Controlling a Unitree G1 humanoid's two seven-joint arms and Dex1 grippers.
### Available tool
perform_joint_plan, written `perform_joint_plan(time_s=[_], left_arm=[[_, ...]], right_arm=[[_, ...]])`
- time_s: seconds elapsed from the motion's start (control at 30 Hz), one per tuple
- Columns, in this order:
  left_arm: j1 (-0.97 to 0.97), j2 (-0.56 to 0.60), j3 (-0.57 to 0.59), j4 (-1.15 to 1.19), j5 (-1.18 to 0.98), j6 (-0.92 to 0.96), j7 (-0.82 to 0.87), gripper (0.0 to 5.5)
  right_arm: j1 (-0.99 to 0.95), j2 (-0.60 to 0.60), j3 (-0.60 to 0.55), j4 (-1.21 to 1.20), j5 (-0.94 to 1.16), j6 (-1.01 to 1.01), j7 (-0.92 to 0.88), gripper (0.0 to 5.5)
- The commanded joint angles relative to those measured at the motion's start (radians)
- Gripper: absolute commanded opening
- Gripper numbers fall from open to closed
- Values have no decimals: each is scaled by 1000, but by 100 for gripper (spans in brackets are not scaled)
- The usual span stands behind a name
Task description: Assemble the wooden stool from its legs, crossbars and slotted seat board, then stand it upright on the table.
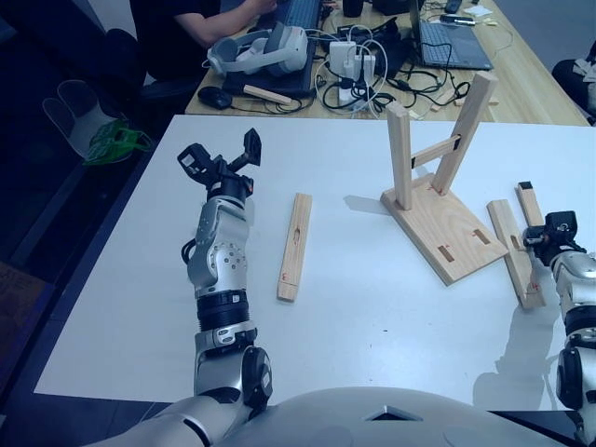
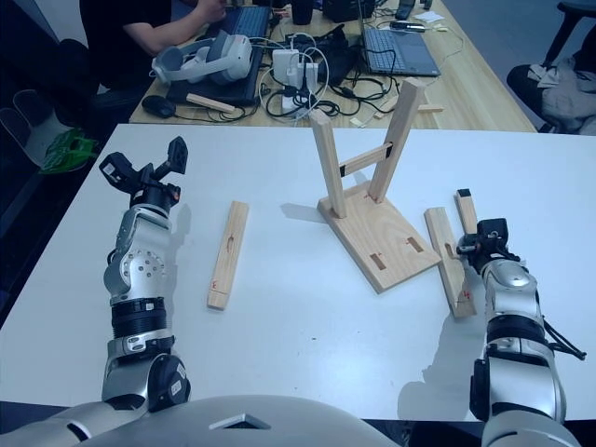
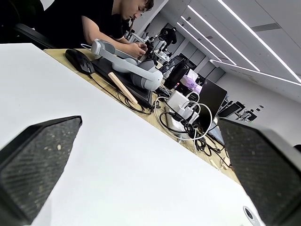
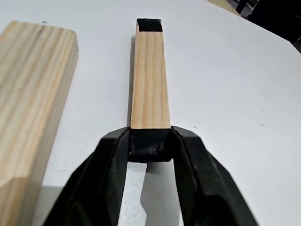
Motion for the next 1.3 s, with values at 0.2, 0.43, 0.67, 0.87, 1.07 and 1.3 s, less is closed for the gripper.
perform_joint_plan(time_s=[0.2,0.43,0.67,0.87,1.07,1.3], left_arm=[[-80,52,30,-54,-15,3,14,540],[-331,132,7,-190,-217,152,-88,540],[-332,118,-20,-252,-479,348,-172,540],[-316,113,-40,-288,-550,378,-177,540],[-298,89,-77,-331,-594,389,-160,508],[-289,83,-87,-304,-550,366,-118,403]], right_arm=[[-26,9,-18,-377,-47,-198,-113,130],[-117,68,111,-908,5,-111,43,129],[-154,123,247,-1173,115,60,233,129],[-180,136,267,-1302,256,259,328,129],[-194,173,293,-1335,249,314,330,129],[-206,195,287,-1322,221,308,320,129]])
